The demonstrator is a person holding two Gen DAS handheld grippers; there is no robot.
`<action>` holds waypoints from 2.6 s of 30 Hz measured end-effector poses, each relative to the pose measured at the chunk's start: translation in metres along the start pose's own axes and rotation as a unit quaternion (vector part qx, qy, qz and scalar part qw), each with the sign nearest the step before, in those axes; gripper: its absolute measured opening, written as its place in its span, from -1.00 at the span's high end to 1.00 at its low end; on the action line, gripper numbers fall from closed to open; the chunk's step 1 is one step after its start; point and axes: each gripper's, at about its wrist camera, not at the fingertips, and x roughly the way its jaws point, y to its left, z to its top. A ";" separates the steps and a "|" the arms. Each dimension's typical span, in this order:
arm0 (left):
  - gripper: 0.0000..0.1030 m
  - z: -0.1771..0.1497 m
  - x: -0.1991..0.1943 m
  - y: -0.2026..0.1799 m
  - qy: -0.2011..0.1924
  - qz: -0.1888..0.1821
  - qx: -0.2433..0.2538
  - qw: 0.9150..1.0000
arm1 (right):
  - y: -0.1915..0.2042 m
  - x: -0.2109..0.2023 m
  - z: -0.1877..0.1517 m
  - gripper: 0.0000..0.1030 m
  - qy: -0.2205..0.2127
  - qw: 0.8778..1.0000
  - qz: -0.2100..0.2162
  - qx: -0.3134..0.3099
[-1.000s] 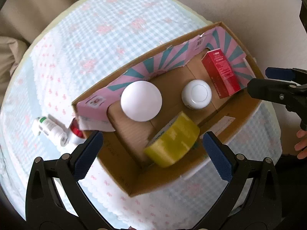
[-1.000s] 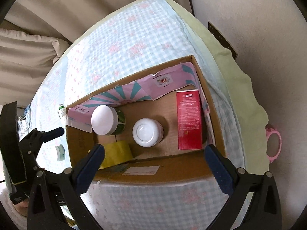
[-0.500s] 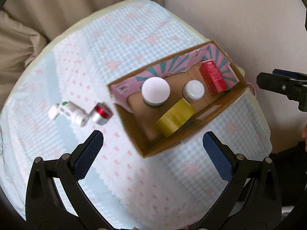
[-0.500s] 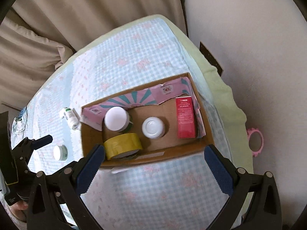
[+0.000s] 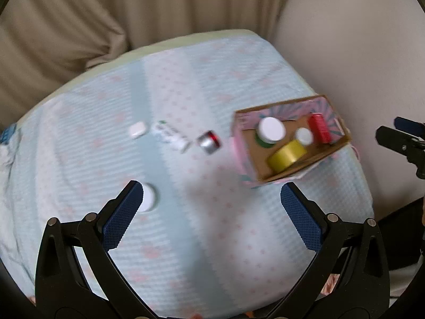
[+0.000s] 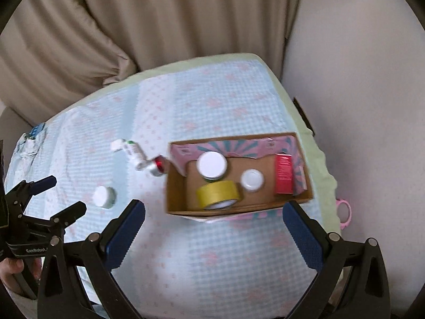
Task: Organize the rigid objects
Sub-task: 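Withdraw both tools from the box toward the remaining items, then grasp the white pill bottle with the right tool while the left tool grasps the white round jar, then carry the pill bottle and white jar into the cardboard box and open both tools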
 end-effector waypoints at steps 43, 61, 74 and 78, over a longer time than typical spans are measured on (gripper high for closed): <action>-1.00 -0.103 0.239 0.164 0.104 0.030 0.021 0.994 | 0.245 0.299 0.052 -1.00 0.110 0.969 0.054 -0.216; -0.32 -0.088 0.282 0.147 0.106 0.009 0.035 0.994 | 0.276 0.413 0.064 -0.33 0.206 0.927 0.057 -0.307; -0.32 -0.076 0.266 0.164 0.094 0.009 0.018 0.995 | 0.289 0.408 0.062 0.09 0.198 0.930 0.040 -0.306; -0.32 -0.069 0.251 0.174 0.082 0.013 0.008 0.997 | 0.284 0.390 0.061 0.10 0.193 0.940 0.051 -0.278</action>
